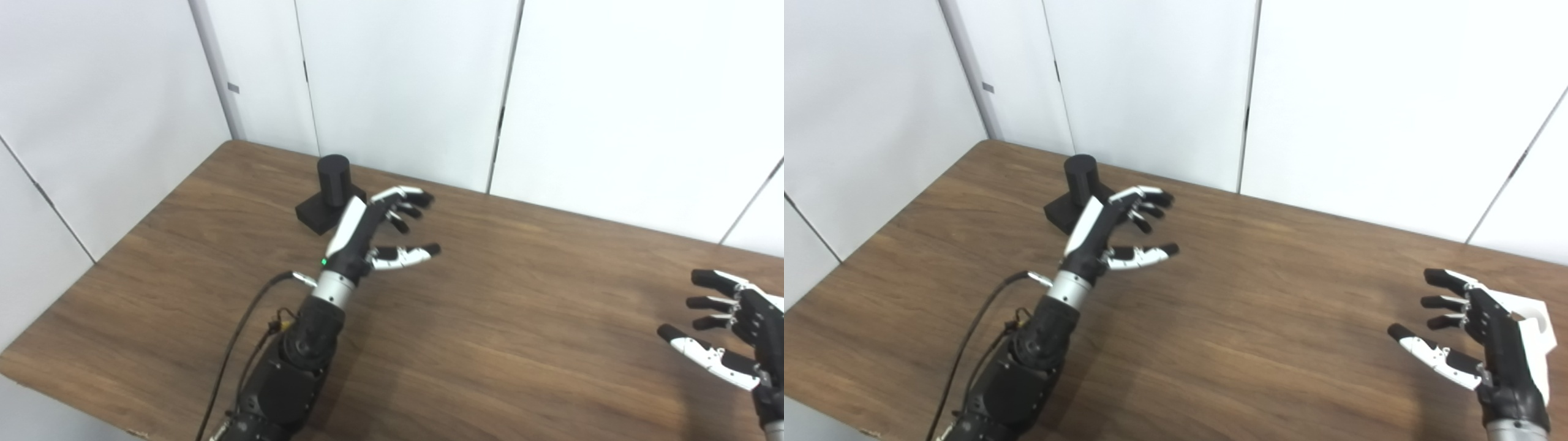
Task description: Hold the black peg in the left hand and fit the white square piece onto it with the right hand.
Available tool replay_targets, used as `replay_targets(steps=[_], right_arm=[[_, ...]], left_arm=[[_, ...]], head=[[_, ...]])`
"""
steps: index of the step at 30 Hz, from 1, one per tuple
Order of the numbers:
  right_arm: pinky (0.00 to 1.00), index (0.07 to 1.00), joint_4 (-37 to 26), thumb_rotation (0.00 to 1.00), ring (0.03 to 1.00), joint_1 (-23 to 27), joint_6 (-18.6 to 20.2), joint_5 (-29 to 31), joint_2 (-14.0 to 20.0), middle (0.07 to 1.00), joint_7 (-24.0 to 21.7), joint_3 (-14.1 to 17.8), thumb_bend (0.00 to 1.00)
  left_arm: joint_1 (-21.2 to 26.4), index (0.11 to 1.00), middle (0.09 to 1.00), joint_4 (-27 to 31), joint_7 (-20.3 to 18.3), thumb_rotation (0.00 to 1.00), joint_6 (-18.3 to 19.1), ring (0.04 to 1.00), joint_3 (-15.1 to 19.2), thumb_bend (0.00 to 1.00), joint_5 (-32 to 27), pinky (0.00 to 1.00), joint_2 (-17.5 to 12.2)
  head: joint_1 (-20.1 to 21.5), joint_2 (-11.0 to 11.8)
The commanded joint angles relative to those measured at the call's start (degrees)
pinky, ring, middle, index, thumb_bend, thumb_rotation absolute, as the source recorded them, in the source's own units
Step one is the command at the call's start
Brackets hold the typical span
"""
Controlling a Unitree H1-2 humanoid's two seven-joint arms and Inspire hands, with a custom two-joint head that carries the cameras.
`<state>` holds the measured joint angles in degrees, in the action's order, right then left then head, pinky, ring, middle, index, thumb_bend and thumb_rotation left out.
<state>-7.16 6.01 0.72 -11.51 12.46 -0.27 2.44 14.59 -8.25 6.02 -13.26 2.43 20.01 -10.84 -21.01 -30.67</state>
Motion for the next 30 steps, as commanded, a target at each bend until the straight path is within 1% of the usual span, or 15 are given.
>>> replay_targets(steps=[1,3,5,7,10,14,16,19,21,23,26,30], right_arm=[[0.51,0.705,-1.94,0.00,0.654,1.35,-1.56,0.50,0.71,0.756,-0.03,0.44,0.52],[0.51,0.703,-1.88,0.00,0.652,1.39,-2.07,0.65,0.79,0.753,-0.14,0.39,0.52],[0.51,0.703,-1.99,0.00,0.650,1.38,-2.09,0.85,0.91,0.752,-0.36,0.41,0.51],[0.50,0.701,-1.94,0.00,0.644,1.40,-2.12,0.87,0.97,0.749,-0.37,0.49,0.51],[0.50,0.703,-2.34,0.00,0.645,1.32,-1.59,0.84,0.94,0.753,-0.42,0.52,0.51],[0.51,0.703,-3.21,0.00,0.646,1.20,-0.56,0.46,0.86,0.752,-0.33,0.51,0.51],[0.51,0.701,-3.19,0.00,0.650,1.18,-0.69,0.59,0.82,0.751,-0.29,0.55,0.51],[0.51,0.703,-3.23,0.00,0.649,1.13,-0.67,0.89,0.75,0.752,-0.40,0.54,0.50],[0.51,0.705,-3.36,0.00,0.649,1.03,-0.59,0.85,0.71,0.753,-0.41,0.48,0.50],[0.51,0.705,-3.30,0.00,0.645,1.03,-0.70,0.52,0.77,0.752,-0.28,0.43,0.50],[0.51,0.708,-3.23,0.00,0.646,1.09,-0.39,0.38,0.77,0.753,-0.15,0.54,0.50],[0.51,0.715,-3.39,0.00,0.651,1.08,-0.08,1.15,0.55,0.753,-0.30,0.71,0.50]], left_arm=[[3.24,0.743,0.779,3.66,2.88,0.12,2.08,0.751,1.19,0.79,3.53,0.59,-1.64],[3.94,0.753,0.795,4.18,4.20,0.13,3.55,0.767,1.98,0.80,5.37,0.62,-2.35],[4.76,0.763,0.811,3.86,4.94,0.11,4.18,0.792,2.96,0.79,5.04,0.65,-2.89],[5.55,0.771,0.824,3.57,5.43,0.12,5.37,0.814,3.77,0.77,5.13,0.66,-3.49],[6.36,0.777,0.822,3.14,6.14,0.13,6.62,0.805,4.28,0.78,5.72,0.64,-4.50],[7.84,0.781,0.807,0.97,8.47,0.14,5.98,0.788,4.45,0.78,8.11,0.66,-7.13],[8.46,0.784,0.806,0.11,8.80,0.15,6.31,0.789,4.62,0.78,8.17,0.68,-7.99],[9.29,0.796,0.831,-1.36,9.37,0.16,6.79,0.822,4.75,0.78,8.38,0.72,-9.25],[9.85,0.803,0.844,-3.00,10.72,0.16,6.53,0.832,4.69,0.79,9.50,0.73,-10.27],[10.28,0.820,0.871,-4.02,11.54,0.17,7.07,0.860,4.67,0.80,10.34,0.76,-11.20],[10.74,0.849,0.917,-4.33,12.26,0.18,9.31,0.917,4.71,0.82,11.84,0.79,-12.31],[11.25,0.860,0.945,-4.79,13.73,0.21,11.94,0.951,4.62,0.86,13.76,0.80,-13.15]], head=[[0.00,0.00],[0.00,0.00],[0.00,0.00],[-0.01,0.04],[0.06,0.03],[0.09,-0.13],[0.11,-0.05],[0.09,-0.02],[0.02,0.06],[0.00,0.07],[0.05,-0.01],[0.05,0.05]])
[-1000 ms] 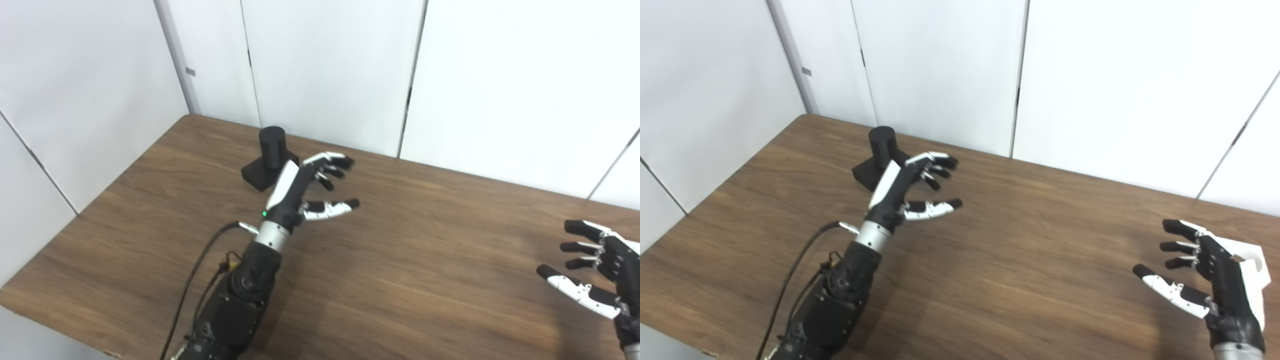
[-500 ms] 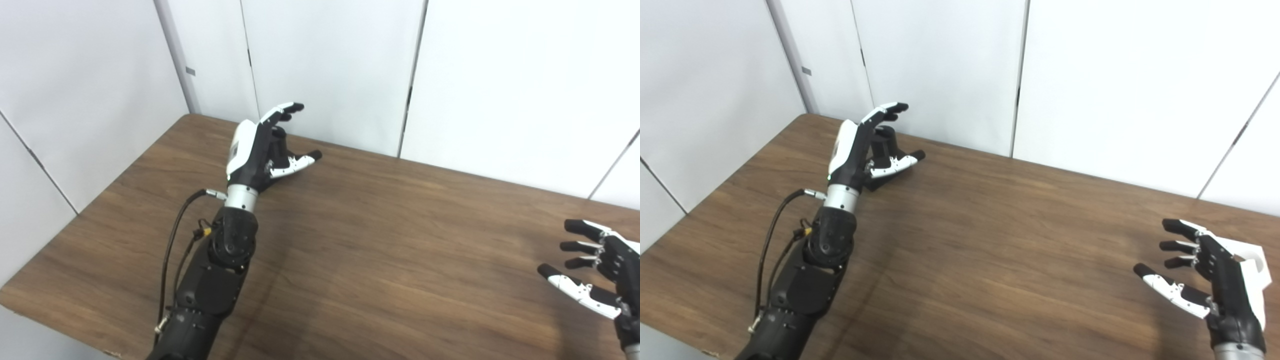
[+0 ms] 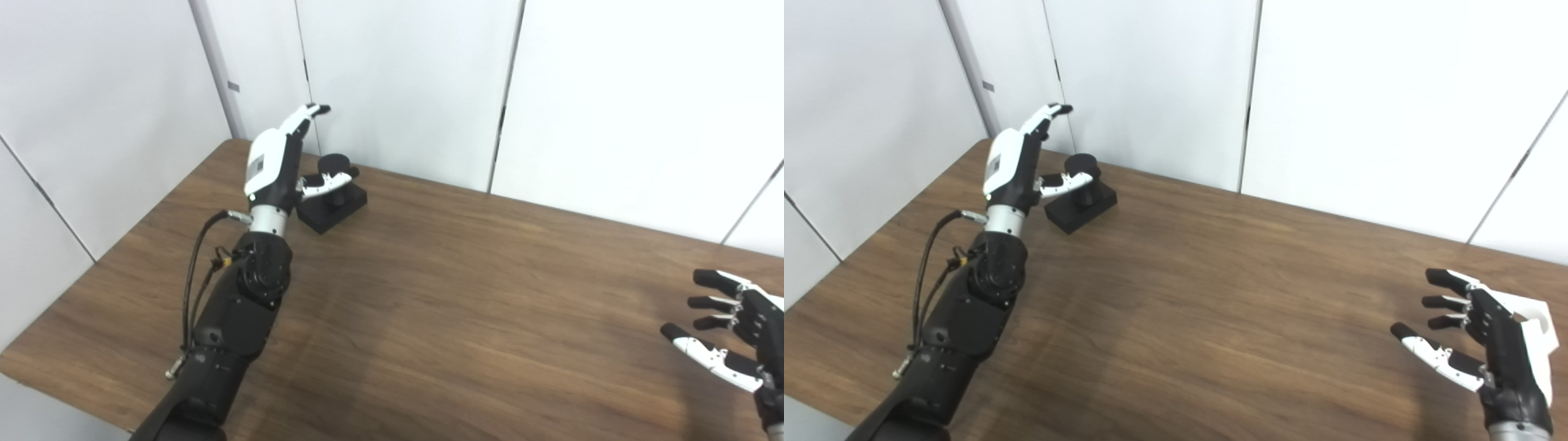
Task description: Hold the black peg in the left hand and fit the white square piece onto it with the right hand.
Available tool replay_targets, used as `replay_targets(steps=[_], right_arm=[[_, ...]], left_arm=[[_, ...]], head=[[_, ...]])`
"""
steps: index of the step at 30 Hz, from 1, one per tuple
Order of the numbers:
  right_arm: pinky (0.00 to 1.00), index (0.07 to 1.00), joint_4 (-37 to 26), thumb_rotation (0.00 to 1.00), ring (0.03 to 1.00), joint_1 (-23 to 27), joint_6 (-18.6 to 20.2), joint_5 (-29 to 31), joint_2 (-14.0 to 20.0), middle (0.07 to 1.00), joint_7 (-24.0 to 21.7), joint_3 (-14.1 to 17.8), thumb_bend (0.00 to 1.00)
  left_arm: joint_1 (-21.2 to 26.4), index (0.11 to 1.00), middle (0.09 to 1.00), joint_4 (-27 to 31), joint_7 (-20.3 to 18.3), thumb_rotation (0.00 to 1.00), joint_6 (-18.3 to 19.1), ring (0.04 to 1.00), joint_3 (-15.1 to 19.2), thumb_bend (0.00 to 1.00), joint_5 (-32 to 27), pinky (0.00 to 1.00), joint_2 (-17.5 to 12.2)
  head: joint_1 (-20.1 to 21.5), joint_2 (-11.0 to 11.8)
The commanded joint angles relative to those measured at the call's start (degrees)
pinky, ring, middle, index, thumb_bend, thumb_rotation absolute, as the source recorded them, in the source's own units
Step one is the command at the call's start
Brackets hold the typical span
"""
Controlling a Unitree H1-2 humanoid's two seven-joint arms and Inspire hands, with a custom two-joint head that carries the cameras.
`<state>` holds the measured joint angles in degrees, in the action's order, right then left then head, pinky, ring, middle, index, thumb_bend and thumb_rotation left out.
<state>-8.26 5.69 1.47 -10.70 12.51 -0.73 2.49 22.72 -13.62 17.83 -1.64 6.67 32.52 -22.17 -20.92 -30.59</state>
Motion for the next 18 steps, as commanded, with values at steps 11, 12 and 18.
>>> replay_targets(steps=[11,12,18], right_arm=[[0.51,0.710,-3.46,0.00,0.642,1.48,0.39,-0.34,0.31,0.755,0.31,0.44,0.50],[0.52,0.710,-3.53,0.00,0.642,1.50,0.60,-0.15,0.25,0.754,0.28,0.50,0.50],[0.50,0.708,-2.59,0.00,0.638,1.60,-0.84,-0.08,0.47,0.753,0.40,0.40,0.50]], left_arm=[[3.36,0.905,0.999,4.29,-1.98,0.44,18.28,1.000,-2.73,1.00,7.57,0.94,-2.09],[3.44,0.909,1.000,4.41,-2.80,0.45,19.86,1.000,-3.28,1.00,8.18,0.96,-2.32],[3.44,0.883,1.000,3.57,-6.40,0.57,25.19,1.000,-6.86,1.00,10.73,0.89,-3.85]], head=[[-0.11,0.03],[-0.17,-0.21],[-0.17,-0.30]])
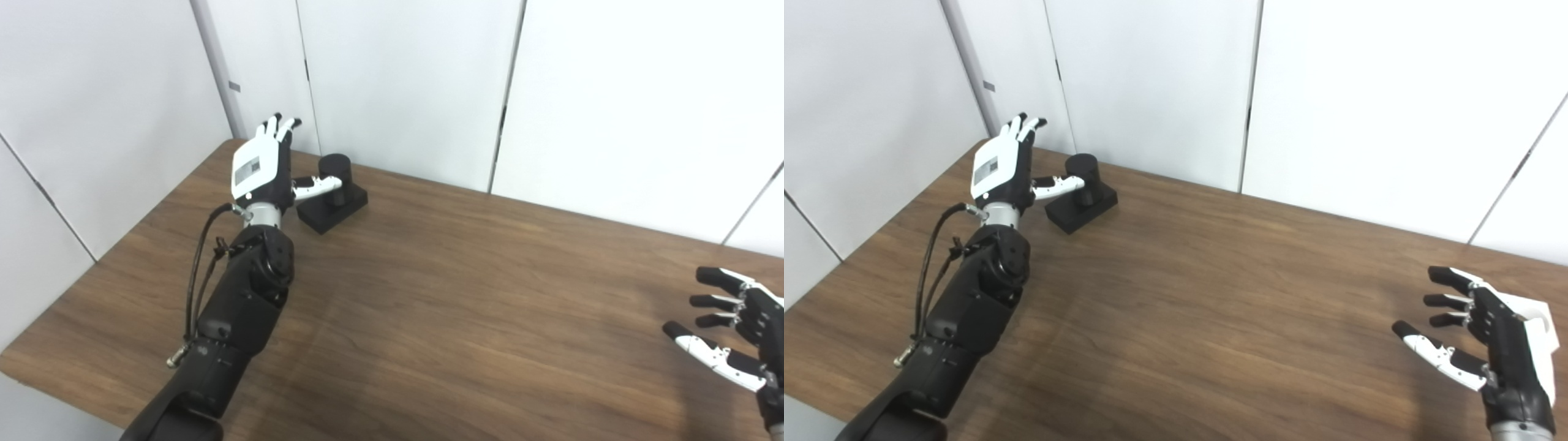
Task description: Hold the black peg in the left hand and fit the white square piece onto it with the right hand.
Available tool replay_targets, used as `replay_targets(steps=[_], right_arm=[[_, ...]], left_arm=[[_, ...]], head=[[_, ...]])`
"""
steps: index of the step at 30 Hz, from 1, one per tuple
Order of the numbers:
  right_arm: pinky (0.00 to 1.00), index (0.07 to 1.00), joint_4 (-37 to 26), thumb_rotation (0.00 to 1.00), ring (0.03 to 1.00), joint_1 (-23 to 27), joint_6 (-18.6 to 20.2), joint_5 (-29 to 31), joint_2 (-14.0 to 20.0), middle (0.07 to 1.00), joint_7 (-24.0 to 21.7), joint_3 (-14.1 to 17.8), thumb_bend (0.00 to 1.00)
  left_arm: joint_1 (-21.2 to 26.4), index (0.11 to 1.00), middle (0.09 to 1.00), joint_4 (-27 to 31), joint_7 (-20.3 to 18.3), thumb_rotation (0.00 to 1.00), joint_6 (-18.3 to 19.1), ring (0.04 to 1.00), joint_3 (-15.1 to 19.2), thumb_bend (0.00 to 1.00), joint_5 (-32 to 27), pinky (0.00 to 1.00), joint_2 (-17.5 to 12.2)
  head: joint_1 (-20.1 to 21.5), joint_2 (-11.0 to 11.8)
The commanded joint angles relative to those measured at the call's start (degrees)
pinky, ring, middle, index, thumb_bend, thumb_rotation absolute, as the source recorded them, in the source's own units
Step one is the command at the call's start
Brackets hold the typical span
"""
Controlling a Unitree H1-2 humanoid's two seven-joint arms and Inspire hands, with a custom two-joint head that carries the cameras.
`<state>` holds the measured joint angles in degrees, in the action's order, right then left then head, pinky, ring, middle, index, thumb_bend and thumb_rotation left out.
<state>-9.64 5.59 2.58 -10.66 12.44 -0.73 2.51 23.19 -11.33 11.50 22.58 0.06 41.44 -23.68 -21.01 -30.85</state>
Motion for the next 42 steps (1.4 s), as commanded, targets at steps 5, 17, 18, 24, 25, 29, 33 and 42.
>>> replay_targets(steps=[5,17,18,24,25,29,33,42], right_arm=[[0.51,0.704,-1.32,0.00,0.636,1.66,-1.77,-0.42,0.55,0.758,0.46,0.38,0.50],[0.50,0.699,-2.52,0.00,0.634,1.51,-0.24,-0.52,0.15,0.755,0.36,0.44,0.49],[0.50,0.699,-2.72,0.00,0.633,1.47,-0.07,-0.54,0.14,0.756,0.36,0.46,0.49],[0.49,0.697,-3.01,0.00,0.630,1.34,0.09,-0.29,0.24,0.752,0.33,0.49,0.49],[0.50,0.699,-3.10,0.00,0.633,1.30,0.15,-0.26,0.26,0.753,0.31,0.50,0.49],[0.50,0.700,-2.63,0.00,0.628,1.30,-0.77,-0.22,0.35,0.749,0.41,0.47,0.49],[0.51,0.710,-3.81,0.00,0.639,1.12,1.77,-0.60,0.17,0.762,0.26,0.51,0.48],[0.51,0.710,-3.76,0.00,0.641,1.09,1.51,-0.61,0.30,0.761,0.15,0.54,0.49]], left_arm=[[3.25,0.883,1.000,-0.02,-3.12,0.64,3.65,1.000,-2.61,1.00,2.86,0.95,-3.70],[5.11,0.873,1.000,-5.54,-7.08,0.70,4.27,1.000,-6.51,1.00,5.54,0.97,-6.62],[5.28,0.873,1.000,-6.06,-7.20,0.71,4.27,1.000,-6.84,1.00,6.04,0.97,-6.70],[6.22,0.879,1.000,-8.33,-8.83,0.71,4.28,1.000,-7.86,1.00,7.76,0.99,-6.52],[6.33,0.880,1.000,-8.54,-9.14,0.71,4.29,1.000,-8.03,1.00,7.92,0.99,-6.50],[6.69,0.880,1.000,-9.72,-9.70,0.69,4.22,1.000,-9.71,1.00,8.60,1.00,-6.82],[6.84,0.869,1.000,-10.44,-11.42,0.66,4.06,1.000,-11.89,1.00,9.54,1.00,-7.54],[6.85,0.827,1.000,-11.46,-11.32,0.61,3.65,1.000,-13.89,1.00,9.01,1.00,-8.23]], head=[[0.06,-0.33],[0.38,-0.62],[0.44,-0.74],[0.47,-0.93],[0.68,-1.01],[0.68,-1.01],[0.82,-1.21],[0.98,-1.43]])
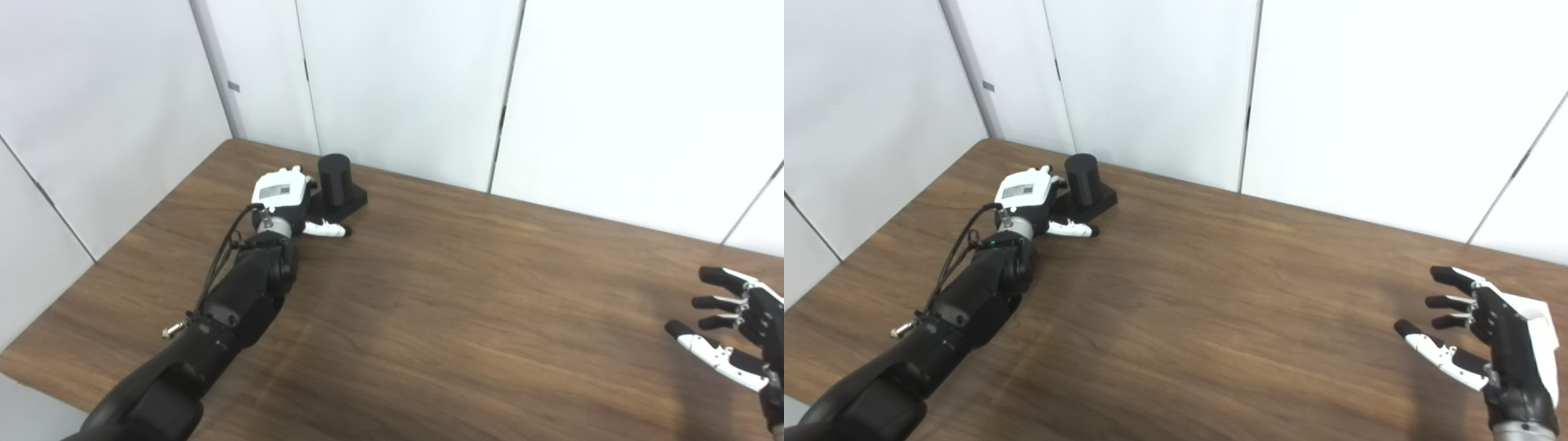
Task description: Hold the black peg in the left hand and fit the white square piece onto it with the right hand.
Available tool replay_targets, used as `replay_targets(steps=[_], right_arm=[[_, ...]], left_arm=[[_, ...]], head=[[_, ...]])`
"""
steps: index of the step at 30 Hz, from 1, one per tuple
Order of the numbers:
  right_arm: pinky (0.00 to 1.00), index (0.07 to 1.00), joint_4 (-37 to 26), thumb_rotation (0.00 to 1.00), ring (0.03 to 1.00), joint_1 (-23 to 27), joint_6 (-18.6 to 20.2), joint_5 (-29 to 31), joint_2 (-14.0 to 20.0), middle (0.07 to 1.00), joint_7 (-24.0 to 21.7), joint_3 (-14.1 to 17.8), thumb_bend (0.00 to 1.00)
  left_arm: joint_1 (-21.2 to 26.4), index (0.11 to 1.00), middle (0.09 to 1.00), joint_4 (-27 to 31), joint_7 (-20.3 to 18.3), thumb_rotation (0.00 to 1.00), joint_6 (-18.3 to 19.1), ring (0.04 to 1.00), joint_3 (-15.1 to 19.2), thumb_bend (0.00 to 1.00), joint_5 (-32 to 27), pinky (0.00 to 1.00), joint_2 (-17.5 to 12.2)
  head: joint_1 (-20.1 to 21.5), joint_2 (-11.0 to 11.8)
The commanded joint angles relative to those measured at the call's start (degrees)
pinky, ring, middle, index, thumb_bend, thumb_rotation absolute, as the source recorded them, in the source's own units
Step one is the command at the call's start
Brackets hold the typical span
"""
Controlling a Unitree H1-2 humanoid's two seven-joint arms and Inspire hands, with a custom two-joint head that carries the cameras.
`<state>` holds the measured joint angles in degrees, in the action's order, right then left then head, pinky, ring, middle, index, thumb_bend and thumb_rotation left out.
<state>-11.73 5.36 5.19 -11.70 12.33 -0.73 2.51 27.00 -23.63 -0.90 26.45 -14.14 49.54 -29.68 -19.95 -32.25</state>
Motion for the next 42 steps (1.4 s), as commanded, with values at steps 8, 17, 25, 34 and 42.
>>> replay_targets(steps=[8,17,25,34,42], right_arm=[[0.52,0.718,-2.81,0.00,0.647,1.13,-0.18,1.03,0.44,0.772,0.03,0.67,0.48],[0.53,0.717,-3.64,0.00,0.647,1.02,1.53,0.81,0.32,0.765,0.19,0.91,0.48],[0.53,0.710,-3.20,0.00,0.633,0.84,-0.01,0.83,0.49,0.756,0.57,1.04,0.47],[0.52,0.703,-3.46,0.00,0.627,0.87,0.57,0.84,0.61,0.736,0.45,1.48,0.47],[0.52,0.703,-3.05,0.00,0.626,0.97,-0.21,0.52,0.61,0.738,0.57,1.30,0.47]], left_arm=[[2.93,0.797,1.000,0.89,0.28,0.61,-0.16,1.000,-0.56,1.00,0.91,1.00,-2.63],[1.68,0.678,0.996,1.88,-1.72,0.56,-0.10,1.000,-0.51,0.92,0.19,1.00,-3.65],[1.75,0.624,0.937,0.71,-4.95,0.48,-2.22,0.995,-1.33,0.72,-1.89,1.00,-3.88],[0.68,0.576,0.905,1.39,-6.40,0.34,-7.68,0.955,-2.42,0.67,-4.54,0.90,-4.24],[-0.43,0.564,0.888,2.22,-6.47,0.26,-12.35,0.941,-2.28,0.76,-8.34,0.88,-4.93]], head=[[-0.04,-0.52],[-0.37,-0.84],[-0.01,-1.17],[0.05,-1.71],[0.14,-1.86]])
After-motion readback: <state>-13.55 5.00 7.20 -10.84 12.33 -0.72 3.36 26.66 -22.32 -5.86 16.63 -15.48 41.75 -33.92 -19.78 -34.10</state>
